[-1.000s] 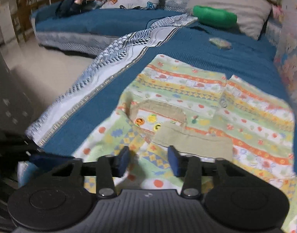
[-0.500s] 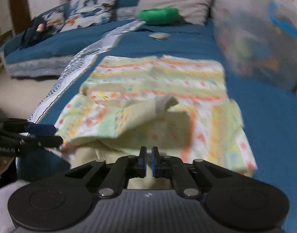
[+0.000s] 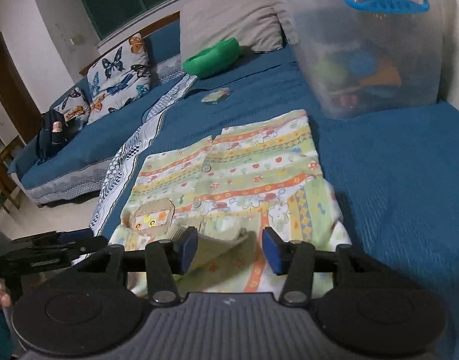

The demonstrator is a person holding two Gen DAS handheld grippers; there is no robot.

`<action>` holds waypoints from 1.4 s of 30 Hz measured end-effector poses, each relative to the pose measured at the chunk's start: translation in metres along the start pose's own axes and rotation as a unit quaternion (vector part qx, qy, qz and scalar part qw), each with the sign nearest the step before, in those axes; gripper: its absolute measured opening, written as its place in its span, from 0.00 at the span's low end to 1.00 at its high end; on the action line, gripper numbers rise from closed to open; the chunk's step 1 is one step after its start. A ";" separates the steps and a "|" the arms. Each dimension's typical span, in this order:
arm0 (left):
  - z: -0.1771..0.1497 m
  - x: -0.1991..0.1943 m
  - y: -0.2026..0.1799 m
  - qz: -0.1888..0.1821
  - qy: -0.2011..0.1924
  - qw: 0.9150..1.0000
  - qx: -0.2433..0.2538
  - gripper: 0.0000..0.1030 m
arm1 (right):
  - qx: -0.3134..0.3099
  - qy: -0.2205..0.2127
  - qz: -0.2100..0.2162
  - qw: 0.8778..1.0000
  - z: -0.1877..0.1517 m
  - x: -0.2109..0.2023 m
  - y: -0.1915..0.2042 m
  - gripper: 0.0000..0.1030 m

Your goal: Fold clothes

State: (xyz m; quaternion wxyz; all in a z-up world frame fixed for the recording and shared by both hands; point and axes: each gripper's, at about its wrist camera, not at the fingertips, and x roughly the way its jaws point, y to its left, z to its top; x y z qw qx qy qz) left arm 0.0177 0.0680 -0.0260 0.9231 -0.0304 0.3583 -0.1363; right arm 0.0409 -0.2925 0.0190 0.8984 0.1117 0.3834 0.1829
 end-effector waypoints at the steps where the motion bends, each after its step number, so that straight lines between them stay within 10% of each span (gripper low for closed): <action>1: 0.001 0.004 -0.001 0.002 0.003 1.000 0.005 0.60 | -0.002 0.005 0.000 1.000 0.000 0.005 0.000 0.47; 8: -0.004 0.024 -0.006 0.019 0.020 0.999 0.020 0.54 | 0.003 0.003 0.008 1.000 0.002 0.007 -0.007 0.47; 14: -0.007 0.029 -0.011 0.027 0.017 0.999 0.028 0.23 | -0.046 0.051 -0.016 0.998 -0.012 0.033 0.002 0.43; 17: -0.007 0.024 -0.009 0.027 0.009 0.999 0.021 0.15 | -0.105 0.051 -0.038 0.992 -0.023 0.041 0.018 0.09; 20: -0.006 0.020 -0.001 0.021 0.000 1.000 -0.002 0.10 | -0.150 0.034 -0.054 0.987 -0.022 0.039 0.033 0.03; 27: -0.007 0.012 0.018 0.027 -0.026 0.998 -0.053 0.06 | -0.182 -0.058 -0.058 0.980 0.003 0.016 0.052 0.02; 42: 0.002 0.037 -0.024 -0.009 0.011 0.999 0.050 0.14 | -0.177 0.023 -0.058 0.982 -0.015 0.056 0.037 0.32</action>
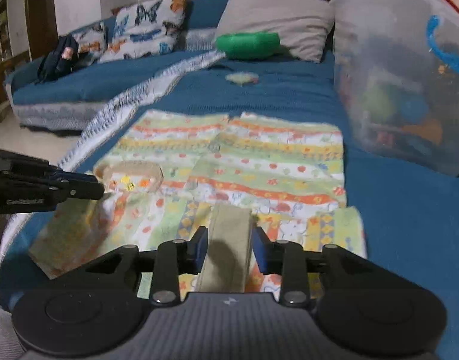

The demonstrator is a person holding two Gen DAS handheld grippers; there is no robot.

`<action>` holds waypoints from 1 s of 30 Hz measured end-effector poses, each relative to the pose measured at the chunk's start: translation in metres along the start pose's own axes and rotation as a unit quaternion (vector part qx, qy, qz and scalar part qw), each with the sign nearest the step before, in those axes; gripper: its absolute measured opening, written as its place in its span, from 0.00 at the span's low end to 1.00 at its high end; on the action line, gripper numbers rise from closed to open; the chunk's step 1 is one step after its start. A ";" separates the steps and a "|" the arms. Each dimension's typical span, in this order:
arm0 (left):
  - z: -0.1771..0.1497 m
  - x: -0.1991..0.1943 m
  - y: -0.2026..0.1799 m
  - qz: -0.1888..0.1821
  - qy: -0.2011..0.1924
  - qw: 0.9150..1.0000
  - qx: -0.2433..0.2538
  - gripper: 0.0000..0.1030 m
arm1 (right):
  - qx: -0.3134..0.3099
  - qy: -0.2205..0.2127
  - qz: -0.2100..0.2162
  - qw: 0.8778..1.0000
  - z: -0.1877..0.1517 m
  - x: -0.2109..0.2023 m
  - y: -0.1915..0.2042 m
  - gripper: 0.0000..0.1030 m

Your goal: Fold clothes

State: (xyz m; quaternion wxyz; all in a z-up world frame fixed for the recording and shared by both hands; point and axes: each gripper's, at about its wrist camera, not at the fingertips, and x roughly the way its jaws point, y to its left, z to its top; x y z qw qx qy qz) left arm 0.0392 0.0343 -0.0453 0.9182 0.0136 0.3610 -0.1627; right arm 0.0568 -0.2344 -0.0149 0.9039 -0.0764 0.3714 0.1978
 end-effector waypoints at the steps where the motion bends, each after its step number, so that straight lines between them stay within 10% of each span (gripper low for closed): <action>1: -0.001 0.006 0.000 0.003 0.008 1.000 -0.001 0.14 | 0.003 0.010 0.000 1.000 -0.001 0.005 -0.001 0.36; 15: -0.001 -0.042 -0.034 -0.028 0.017 0.999 0.023 0.47 | 0.005 0.017 -0.004 1.000 -0.015 -0.007 0.004 0.47; 30: -0.019 -0.060 -0.076 -0.037 0.115 0.993 0.004 0.69 | 0.044 -0.034 -0.025 0.998 -0.045 -0.059 -0.004 0.98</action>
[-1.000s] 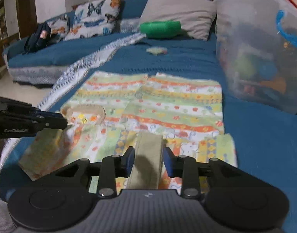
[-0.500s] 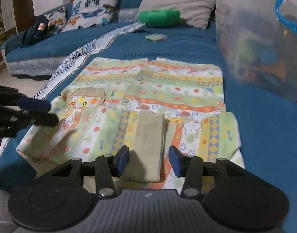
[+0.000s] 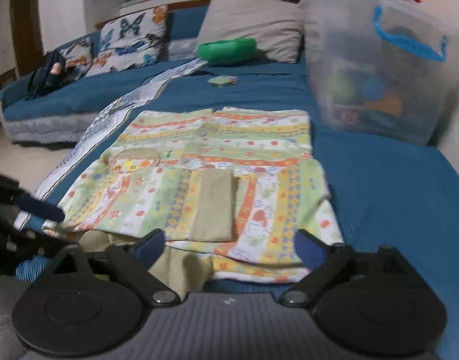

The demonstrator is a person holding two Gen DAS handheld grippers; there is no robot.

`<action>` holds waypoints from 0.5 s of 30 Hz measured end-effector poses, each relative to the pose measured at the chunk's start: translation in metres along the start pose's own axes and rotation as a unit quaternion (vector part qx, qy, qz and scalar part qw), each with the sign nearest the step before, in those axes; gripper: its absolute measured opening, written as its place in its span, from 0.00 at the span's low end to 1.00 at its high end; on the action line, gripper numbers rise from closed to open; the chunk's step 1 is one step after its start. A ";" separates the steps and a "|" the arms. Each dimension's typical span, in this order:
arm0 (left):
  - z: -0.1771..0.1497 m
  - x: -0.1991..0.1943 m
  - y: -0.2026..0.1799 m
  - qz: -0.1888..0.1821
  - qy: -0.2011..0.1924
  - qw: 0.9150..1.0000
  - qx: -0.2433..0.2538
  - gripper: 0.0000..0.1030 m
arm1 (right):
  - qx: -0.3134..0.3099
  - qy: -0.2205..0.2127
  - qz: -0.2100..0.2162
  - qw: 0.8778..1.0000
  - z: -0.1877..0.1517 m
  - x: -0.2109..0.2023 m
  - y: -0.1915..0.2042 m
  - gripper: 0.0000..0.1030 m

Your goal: Fold clothes

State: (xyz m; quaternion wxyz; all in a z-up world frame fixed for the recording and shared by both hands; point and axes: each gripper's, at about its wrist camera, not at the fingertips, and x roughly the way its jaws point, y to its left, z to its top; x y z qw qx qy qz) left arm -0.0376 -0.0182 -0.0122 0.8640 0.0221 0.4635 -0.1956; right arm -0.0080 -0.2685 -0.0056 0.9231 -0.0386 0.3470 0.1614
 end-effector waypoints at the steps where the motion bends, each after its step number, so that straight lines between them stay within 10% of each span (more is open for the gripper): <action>1: -0.001 0.001 -0.002 -0.001 0.006 1.000 -0.004 0.69 | 0.003 -0.007 -0.006 1.000 -0.001 -0.003 -0.002 0.99; 15: -0.009 0.027 -0.007 -0.039 0.048 0.994 -0.088 0.57 | 0.013 -0.034 -0.043 0.998 -0.007 -0.020 -0.020 1.00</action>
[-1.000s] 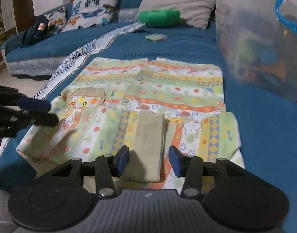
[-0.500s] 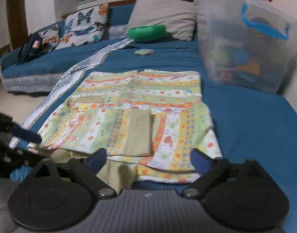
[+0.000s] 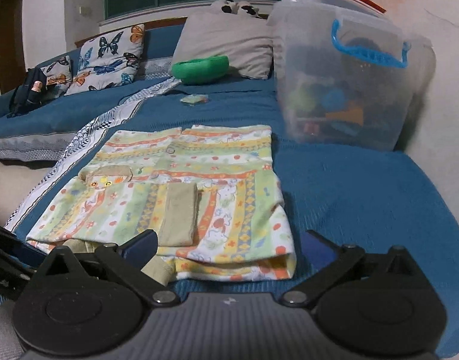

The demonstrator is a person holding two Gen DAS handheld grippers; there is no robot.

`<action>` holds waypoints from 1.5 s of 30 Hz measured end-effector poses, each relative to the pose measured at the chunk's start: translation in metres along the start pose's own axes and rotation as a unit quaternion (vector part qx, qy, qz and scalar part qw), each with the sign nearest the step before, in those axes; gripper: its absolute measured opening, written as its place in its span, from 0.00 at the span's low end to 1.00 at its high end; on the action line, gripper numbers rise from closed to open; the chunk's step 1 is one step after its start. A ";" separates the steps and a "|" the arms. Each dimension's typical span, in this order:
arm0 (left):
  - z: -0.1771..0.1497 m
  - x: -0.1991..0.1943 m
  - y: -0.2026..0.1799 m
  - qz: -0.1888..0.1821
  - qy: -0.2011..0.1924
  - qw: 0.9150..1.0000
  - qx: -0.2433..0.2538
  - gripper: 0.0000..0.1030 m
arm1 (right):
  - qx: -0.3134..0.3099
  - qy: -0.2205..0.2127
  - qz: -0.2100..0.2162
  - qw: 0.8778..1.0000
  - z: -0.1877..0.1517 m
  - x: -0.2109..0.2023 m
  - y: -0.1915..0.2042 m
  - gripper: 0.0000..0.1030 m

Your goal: Fold clothes

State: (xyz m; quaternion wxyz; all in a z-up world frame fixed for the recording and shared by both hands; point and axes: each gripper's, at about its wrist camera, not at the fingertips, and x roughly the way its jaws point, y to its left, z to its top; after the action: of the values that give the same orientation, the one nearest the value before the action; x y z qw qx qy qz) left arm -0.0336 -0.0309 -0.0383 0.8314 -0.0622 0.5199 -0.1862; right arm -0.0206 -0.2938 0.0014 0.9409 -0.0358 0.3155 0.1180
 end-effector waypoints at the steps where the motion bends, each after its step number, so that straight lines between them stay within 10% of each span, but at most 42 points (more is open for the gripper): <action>1: 0.001 0.000 -0.001 -0.003 -0.001 1.000 -0.001 0.50 | -0.002 0.001 -0.002 1.000 -0.001 -0.001 -0.001 1.00; 7: 0.006 -0.002 -0.001 -0.015 -0.009 1.000 -0.011 0.21 | -0.031 0.008 -0.003 0.999 -0.004 -0.008 -0.005 0.96; 23: 0.076 -0.035 0.015 -0.064 -0.067 0.995 -0.020 0.15 | -0.229 -0.017 0.061 0.971 -0.014 -0.016 0.039 0.84; 30: 0.076 -0.030 0.023 -0.083 -0.063 0.995 -0.007 0.17 | -0.221 0.004 0.118 0.968 0.010 0.023 0.057 0.36; 40: 0.031 -0.072 0.046 -0.041 -0.158 0.983 0.089 0.72 | -0.127 0.040 0.166 0.977 0.050 0.040 0.039 0.18; 45: 0.013 -0.060 0.040 0.030 -0.168 0.973 0.153 0.79 | -0.110 0.040 0.164 0.979 0.059 0.045 0.036 0.17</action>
State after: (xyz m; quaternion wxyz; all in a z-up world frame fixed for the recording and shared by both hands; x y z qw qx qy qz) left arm -0.0353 0.0274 0.0062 0.9117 0.0510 0.3394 -0.2257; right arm 0.0395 -0.2415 0.0216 0.8856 -0.0919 0.3392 0.3035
